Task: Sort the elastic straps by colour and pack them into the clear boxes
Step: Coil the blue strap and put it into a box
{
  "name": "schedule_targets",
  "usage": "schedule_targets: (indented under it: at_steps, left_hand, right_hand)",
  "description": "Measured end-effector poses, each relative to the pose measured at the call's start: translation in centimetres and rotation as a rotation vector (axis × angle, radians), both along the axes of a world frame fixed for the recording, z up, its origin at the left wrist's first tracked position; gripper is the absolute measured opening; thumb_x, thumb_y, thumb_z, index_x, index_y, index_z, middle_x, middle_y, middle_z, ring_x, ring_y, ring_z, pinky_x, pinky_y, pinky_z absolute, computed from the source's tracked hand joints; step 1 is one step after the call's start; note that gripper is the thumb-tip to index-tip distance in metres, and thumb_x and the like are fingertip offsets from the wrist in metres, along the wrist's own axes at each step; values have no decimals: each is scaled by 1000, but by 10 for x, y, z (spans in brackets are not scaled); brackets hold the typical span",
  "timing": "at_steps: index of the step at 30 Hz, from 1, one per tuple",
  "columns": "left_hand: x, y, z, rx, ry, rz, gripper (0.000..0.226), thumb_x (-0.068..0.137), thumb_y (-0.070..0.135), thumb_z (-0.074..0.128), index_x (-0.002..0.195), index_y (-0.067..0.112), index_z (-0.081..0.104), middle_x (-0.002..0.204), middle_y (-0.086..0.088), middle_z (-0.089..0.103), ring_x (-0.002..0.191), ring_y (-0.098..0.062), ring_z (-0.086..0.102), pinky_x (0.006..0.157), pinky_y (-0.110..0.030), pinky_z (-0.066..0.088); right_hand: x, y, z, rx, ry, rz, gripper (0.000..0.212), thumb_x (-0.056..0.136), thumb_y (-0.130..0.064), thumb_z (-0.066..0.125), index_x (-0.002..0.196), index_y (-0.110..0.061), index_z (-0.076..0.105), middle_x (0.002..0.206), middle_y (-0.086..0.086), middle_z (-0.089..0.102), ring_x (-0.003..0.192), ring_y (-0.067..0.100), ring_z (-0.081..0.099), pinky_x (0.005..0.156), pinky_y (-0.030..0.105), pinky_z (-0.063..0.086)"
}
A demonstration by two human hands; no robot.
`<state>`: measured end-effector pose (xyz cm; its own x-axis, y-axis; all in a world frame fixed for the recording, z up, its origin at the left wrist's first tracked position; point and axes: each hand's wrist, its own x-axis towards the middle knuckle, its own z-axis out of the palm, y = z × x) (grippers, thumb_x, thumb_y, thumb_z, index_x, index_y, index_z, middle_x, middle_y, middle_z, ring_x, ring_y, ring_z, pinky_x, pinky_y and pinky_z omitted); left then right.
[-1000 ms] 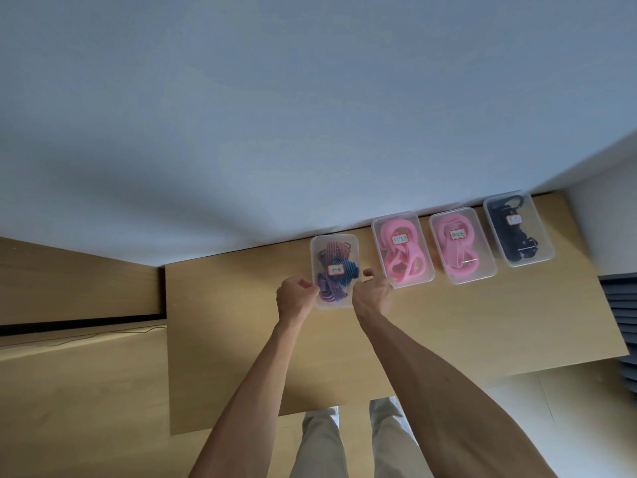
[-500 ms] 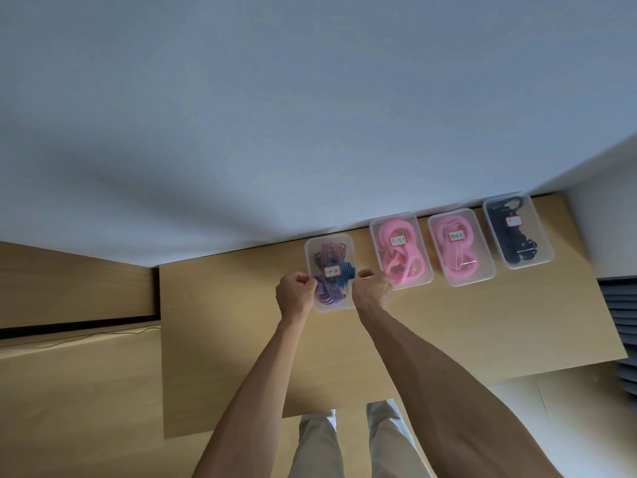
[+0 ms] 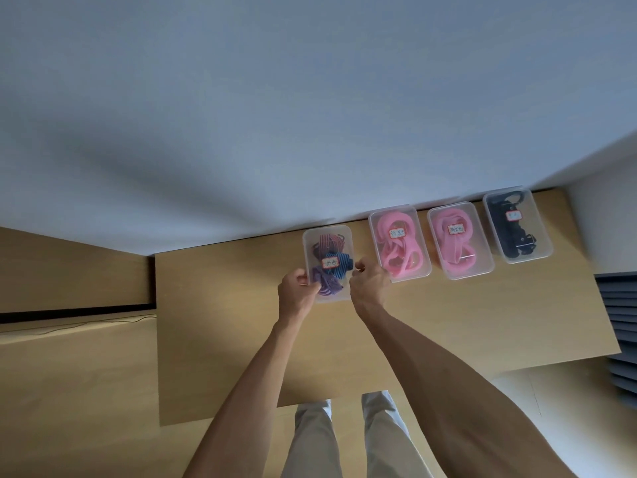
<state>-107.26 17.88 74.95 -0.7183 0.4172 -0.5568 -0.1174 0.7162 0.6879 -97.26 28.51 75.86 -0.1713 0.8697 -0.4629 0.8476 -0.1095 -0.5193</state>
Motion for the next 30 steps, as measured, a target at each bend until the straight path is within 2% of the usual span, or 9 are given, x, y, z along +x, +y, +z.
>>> schedule_targets:
  at_steps: [4,6,8,11,14,17,21,25,30]
  left_hand:
    - [3,-11,0,2,-114,96,30,88,25,75,86,-4,66,84,-9,71,65,-24,72,61,-28,58]
    - [3,-16,-1,22,-169,70,28,85,14,72,80,-12,62,75,-13,68,63,-25,70,63,-32,55]
    - [5,-19,2,44,-188,46,9,80,-1,67,79,-10,63,64,-12,64,65,-25,66,70,-38,54]
    - [8,-19,8,81,-192,83,3,80,-11,65,81,-10,62,68,-20,63,67,-28,64,75,-46,58]
    - [9,-17,10,89,-164,76,8,80,-4,73,77,-4,65,68,-15,63,61,-26,58,60,-34,51]
    - [3,-14,11,26,-154,19,12,78,4,77,82,-4,69,69,-17,66,57,-24,57,58,-31,45]
    - [-1,-3,16,-69,127,-150,16,80,19,75,89,8,68,84,-4,69,75,-20,62,65,-32,50]
    - [-3,18,23,9,408,-308,29,76,8,73,103,7,62,99,-5,59,85,-20,55,68,-31,47]
    - [-5,24,17,-40,407,-440,38,75,5,74,110,8,63,110,-3,57,94,-20,57,67,-21,38]
  right_hand:
    - [-4,-4,5,35,-12,38,30,88,5,59,114,-7,68,92,16,73,83,32,67,76,45,57]
    - [-3,-8,8,50,-15,83,37,84,7,53,116,-6,69,97,18,71,86,35,65,77,45,56]
    - [1,-15,10,31,-3,87,51,80,5,49,124,-12,68,96,19,70,83,35,62,74,39,54]
    - [8,-19,10,-46,34,81,63,86,6,46,141,-24,56,92,19,69,70,27,56,64,30,49]
    - [12,-14,4,-81,27,83,64,91,6,51,144,-30,51,90,18,68,67,23,55,66,30,54]
    - [9,-11,6,-36,-22,126,66,89,7,54,144,-29,51,89,16,69,72,26,60,68,34,56]
    - [2,-17,16,240,-27,350,54,77,15,57,127,-4,61,112,19,64,96,37,61,76,42,51]
    - [-3,-12,16,227,-24,544,31,83,7,58,113,2,65,135,13,57,109,34,58,85,39,49]
    - [3,2,9,168,-109,659,29,88,-10,68,116,-8,62,144,-2,51,100,25,61,78,28,43]
